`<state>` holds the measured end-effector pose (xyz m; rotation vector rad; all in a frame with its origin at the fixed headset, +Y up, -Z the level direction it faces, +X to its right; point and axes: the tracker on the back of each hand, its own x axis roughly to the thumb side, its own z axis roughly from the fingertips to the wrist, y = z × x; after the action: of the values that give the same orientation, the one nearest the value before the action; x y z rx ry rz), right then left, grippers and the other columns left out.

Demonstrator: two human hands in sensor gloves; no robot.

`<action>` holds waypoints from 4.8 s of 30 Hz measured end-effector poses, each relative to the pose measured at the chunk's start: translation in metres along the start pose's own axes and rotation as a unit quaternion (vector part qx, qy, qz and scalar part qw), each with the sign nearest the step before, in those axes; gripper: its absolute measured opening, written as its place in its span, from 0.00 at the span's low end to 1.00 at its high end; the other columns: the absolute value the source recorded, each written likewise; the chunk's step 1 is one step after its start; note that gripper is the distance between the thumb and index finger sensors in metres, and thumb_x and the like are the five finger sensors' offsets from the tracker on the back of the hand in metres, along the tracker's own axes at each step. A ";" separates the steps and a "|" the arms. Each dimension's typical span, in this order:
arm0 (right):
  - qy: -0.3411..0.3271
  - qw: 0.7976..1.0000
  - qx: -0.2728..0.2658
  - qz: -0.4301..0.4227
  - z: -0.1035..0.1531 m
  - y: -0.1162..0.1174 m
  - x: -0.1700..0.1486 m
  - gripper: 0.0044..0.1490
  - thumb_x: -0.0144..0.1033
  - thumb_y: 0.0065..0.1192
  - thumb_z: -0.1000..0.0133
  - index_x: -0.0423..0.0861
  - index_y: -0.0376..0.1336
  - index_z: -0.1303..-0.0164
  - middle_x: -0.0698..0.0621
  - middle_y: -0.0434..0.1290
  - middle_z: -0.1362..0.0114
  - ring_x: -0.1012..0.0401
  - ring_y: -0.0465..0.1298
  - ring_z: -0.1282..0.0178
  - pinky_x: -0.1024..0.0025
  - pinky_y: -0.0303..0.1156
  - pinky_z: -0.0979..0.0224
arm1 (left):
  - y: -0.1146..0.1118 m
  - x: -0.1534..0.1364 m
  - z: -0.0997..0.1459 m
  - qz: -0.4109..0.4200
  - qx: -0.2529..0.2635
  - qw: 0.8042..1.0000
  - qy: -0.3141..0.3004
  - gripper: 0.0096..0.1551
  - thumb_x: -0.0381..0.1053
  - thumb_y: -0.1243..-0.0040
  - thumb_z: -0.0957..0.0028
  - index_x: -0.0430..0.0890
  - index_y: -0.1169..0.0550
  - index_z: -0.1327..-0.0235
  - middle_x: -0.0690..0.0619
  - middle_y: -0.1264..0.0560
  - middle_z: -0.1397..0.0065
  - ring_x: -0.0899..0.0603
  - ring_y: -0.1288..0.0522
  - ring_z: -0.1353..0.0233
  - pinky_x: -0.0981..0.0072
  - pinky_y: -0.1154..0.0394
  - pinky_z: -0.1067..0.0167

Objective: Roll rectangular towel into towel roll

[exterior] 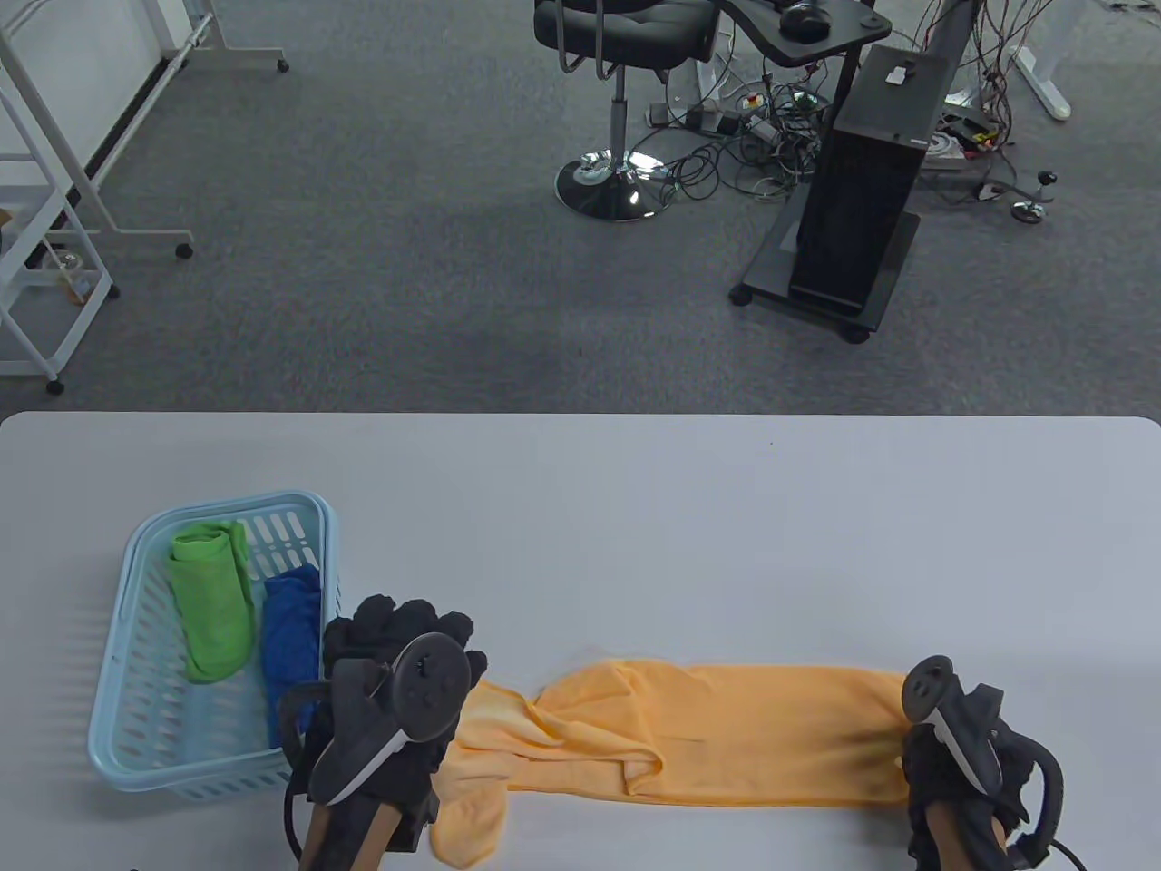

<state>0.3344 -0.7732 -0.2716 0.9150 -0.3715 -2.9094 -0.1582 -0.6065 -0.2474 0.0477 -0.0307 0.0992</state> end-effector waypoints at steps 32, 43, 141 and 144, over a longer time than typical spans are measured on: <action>-0.020 0.998 0.032 -0.047 0.006 -0.005 -0.001 0.38 0.54 0.61 0.61 0.45 0.69 0.44 0.43 0.67 0.32 0.49 0.73 0.37 0.40 0.59 0.26 | 0.007 0.006 -0.067 -0.149 -0.109 0.980 0.077 0.26 0.58 0.44 0.56 0.59 0.15 0.45 0.47 0.24 0.35 0.33 0.39 0.21 0.28 0.48 0.27; -0.232 0.970 0.004 -0.071 0.038 -0.050 0.025 0.36 0.31 0.63 0.57 0.56 0.63 0.35 0.48 0.52 0.22 0.48 0.60 0.24 0.39 0.50 0.22 | 0.031 -0.009 -0.066 -0.170 -0.067 0.979 0.092 0.28 0.52 0.32 0.58 0.63 0.21 0.41 0.49 0.16 0.53 0.39 0.26 0.28 0.31 0.41 0.28; 0.013 0.909 0.013 -0.417 -0.047 -0.068 -0.062 0.29 0.40 0.67 0.61 0.52 0.71 0.48 0.50 0.78 0.51 0.62 0.83 0.66 0.54 0.76 0.41 | -0.039 -0.022 -0.074 -0.164 -0.190 0.964 0.083 0.27 0.61 0.50 0.56 0.52 0.14 0.57 0.42 0.38 0.19 0.31 0.47 0.22 0.34 0.49 0.29; 0.019 0.926 0.010 -0.377 -0.059 -0.067 -0.051 0.30 0.41 0.67 0.61 0.51 0.72 0.47 0.50 0.78 0.52 0.62 0.83 0.67 0.55 0.77 0.41 | -0.043 -0.018 -0.094 -0.197 -0.207 0.952 0.111 0.26 0.63 0.49 0.57 0.51 0.15 0.59 0.44 0.41 0.18 0.32 0.50 0.21 0.35 0.51 0.27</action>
<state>0.4100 -0.7132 -0.3070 1.3666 -0.0343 -3.5496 -0.1696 -0.6463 -0.3436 -0.3769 0.1834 -0.3042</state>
